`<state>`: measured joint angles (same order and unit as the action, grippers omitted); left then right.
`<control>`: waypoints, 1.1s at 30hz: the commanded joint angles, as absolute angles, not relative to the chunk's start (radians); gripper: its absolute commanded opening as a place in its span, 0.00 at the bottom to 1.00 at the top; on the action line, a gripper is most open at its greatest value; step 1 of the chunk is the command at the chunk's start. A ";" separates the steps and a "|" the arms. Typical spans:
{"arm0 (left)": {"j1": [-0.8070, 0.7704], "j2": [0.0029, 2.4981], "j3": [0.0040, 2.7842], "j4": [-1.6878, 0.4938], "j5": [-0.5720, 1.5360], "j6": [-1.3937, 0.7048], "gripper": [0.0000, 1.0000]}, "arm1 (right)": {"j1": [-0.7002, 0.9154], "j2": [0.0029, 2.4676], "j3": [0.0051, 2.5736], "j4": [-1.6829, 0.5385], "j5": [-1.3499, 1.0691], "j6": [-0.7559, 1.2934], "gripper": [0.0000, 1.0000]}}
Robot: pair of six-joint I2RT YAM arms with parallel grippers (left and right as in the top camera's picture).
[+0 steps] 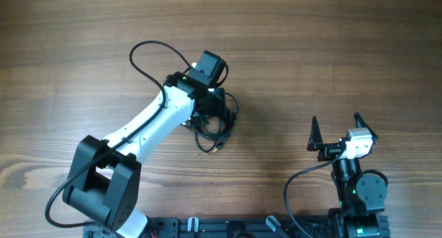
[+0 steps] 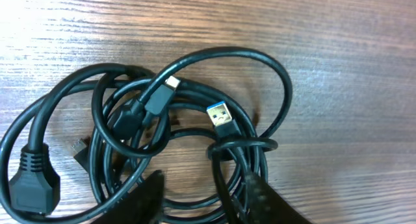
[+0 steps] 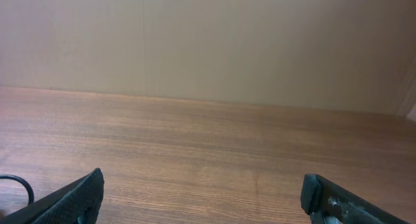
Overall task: Untangle cables
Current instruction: 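Close the left gripper on the cable loop and lift it up-left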
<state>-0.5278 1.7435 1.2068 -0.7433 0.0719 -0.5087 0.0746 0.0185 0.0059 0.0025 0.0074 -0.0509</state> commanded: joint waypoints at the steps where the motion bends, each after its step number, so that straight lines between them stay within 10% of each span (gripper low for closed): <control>1: -0.555 1.751 1.196 -0.756 0.062 -0.510 0.39 | 0.080 0.018 0.006 0.006 -0.001 -0.060 1.00; 12: -0.639 1.751 1.196 -0.775 0.051 -0.537 0.04 | 0.080 0.018 0.006 0.006 -0.001 -0.060 0.99; 33: -0.318 1.523 1.262 -0.836 0.300 -0.313 0.04 | 0.080 0.018 0.006 0.006 -0.001 -0.060 1.00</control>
<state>-0.3347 1.4883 1.2507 -0.8268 0.1940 -0.4026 0.0742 0.0185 0.0059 0.0025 0.0074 -0.0509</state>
